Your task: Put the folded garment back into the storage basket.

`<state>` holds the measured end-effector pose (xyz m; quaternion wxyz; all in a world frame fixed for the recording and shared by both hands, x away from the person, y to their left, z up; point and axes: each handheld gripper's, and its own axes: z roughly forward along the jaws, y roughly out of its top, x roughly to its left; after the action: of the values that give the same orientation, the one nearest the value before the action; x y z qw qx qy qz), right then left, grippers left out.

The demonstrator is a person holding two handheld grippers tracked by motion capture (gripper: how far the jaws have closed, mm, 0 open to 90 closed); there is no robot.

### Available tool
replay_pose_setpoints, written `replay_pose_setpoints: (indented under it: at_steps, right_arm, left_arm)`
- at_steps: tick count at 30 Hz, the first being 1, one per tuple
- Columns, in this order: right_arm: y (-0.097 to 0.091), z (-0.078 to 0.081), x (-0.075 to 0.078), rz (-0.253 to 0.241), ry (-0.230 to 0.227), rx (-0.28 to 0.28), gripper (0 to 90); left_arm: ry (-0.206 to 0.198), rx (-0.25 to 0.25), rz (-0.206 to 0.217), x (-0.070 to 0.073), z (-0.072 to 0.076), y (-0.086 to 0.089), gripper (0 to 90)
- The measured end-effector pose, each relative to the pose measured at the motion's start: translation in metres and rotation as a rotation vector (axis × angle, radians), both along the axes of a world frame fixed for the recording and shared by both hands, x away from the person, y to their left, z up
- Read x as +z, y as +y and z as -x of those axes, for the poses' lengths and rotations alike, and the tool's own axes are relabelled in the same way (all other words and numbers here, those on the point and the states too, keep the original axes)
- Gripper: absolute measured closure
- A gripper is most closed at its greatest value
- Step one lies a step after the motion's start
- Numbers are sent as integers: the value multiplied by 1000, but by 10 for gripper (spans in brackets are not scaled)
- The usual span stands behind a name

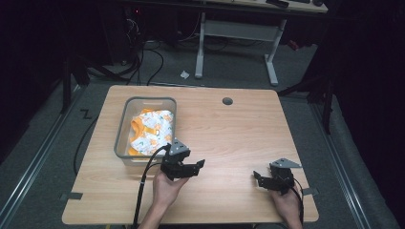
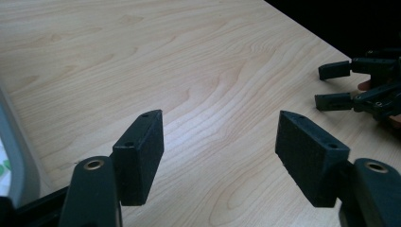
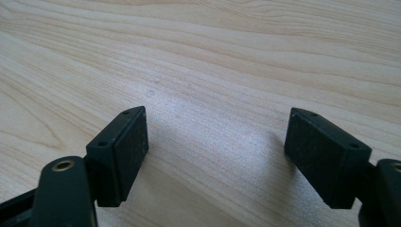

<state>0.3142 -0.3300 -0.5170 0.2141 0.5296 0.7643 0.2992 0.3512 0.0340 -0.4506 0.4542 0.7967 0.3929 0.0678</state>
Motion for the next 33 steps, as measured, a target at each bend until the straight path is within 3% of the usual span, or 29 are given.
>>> replay_pose_setpoints:
  at_steps: [12,33]
  right_arm:
    - [0,0,0,0,0,0,227]
    - [0,0,0,0,0,0,227]
  left_arm:
    - [38,-13,8,-17,5,-9,332]
    - [57,18,-63,-46,11,-16,332]
